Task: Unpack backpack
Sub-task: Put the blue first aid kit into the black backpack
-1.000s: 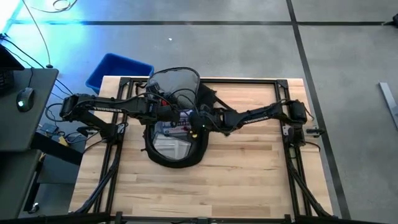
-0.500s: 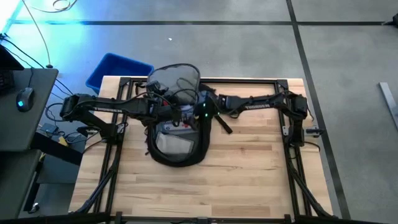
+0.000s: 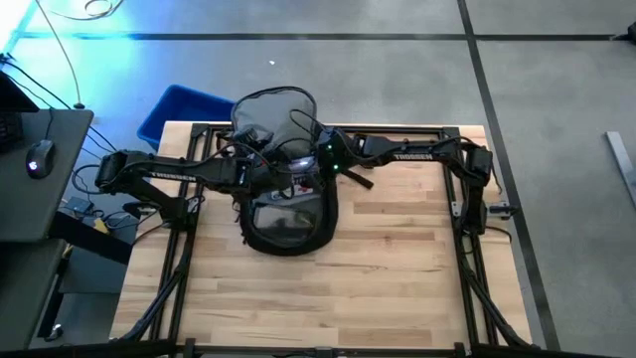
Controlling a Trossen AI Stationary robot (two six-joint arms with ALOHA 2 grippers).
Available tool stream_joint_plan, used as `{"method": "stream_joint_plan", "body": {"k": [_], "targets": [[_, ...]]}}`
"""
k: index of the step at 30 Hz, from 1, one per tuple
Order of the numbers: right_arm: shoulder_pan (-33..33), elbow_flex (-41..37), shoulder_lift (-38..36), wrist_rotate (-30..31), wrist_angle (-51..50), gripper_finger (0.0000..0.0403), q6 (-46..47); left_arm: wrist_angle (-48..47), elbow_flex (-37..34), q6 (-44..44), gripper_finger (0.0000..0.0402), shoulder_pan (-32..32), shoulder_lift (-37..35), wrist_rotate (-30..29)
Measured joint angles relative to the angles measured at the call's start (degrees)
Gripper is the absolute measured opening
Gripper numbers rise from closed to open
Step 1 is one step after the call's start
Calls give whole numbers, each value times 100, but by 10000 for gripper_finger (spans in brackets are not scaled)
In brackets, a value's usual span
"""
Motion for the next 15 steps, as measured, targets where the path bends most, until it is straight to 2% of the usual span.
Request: {"method": "stream_joint_plan", "body": {"k": [5, 12, 15], "targets": [[195, -4, 7, 406, -8, 332, -359, 557, -401, 55, 0, 4, -2, 385], [747, -20, 137, 2635, 234, 332, -866, 933, -916, -393, 0, 12, -13, 365], [913, -27, 316, 3074, 565, 332, -1220, 1351, -1244, -505, 0, 76, -14, 335]]}}
